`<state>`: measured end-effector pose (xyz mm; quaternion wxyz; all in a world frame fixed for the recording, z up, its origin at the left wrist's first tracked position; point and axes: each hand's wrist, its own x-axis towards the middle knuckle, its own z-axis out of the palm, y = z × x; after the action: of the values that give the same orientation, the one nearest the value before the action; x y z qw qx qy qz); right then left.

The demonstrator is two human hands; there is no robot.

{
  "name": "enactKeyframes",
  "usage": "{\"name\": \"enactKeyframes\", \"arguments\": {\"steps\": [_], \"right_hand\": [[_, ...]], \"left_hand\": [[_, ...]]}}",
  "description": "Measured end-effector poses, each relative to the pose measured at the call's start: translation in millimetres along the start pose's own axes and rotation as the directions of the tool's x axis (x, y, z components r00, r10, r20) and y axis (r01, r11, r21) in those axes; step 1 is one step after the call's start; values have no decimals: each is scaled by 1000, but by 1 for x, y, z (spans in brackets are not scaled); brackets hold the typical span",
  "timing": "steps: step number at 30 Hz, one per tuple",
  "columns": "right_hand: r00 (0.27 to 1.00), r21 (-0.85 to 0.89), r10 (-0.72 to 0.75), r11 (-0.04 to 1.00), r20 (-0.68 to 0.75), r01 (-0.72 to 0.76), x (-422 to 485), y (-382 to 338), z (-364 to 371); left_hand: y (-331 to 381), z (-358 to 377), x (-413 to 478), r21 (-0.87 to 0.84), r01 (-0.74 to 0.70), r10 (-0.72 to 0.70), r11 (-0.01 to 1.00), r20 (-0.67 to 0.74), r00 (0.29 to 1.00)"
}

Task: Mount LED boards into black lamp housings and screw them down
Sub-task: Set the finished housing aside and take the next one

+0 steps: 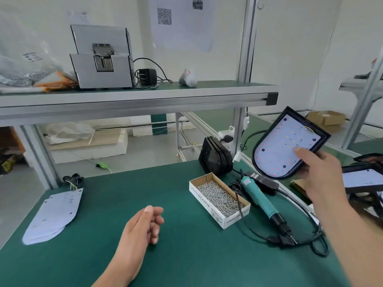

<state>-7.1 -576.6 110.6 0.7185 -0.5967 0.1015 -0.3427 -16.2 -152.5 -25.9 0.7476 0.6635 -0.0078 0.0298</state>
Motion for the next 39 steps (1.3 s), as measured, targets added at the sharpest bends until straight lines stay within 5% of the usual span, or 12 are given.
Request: {"name": "enactKeyframes", "arguments": {"steps": [8, 13, 21, 32, 39], "right_hand": [[946, -93, 77, 989, -315, -111, 44, 12, -88], [883, 2, 102, 993, -458, -114, 43, 9, -105], [874, 136, 64, 991, -481, 2, 47, 18, -106], [882, 46, 194, 980, -429, -193, 76, 25, -103], [869, -177, 7, 978, -495, -109, 59, 32, -101]], "left_hand": [[-1, 0, 2, -8, 15, -15, 1000, 4, 1000], [0, -1, 3, -13, 31, -30, 999, 9, 999], [6, 2, -1, -40, 30, -29, 999, 26, 999], [12, 4, -6, -67, 31, -29, 997, 32, 999], [13, 5, -7, -69, 35, -32, 997, 38, 999]]}}
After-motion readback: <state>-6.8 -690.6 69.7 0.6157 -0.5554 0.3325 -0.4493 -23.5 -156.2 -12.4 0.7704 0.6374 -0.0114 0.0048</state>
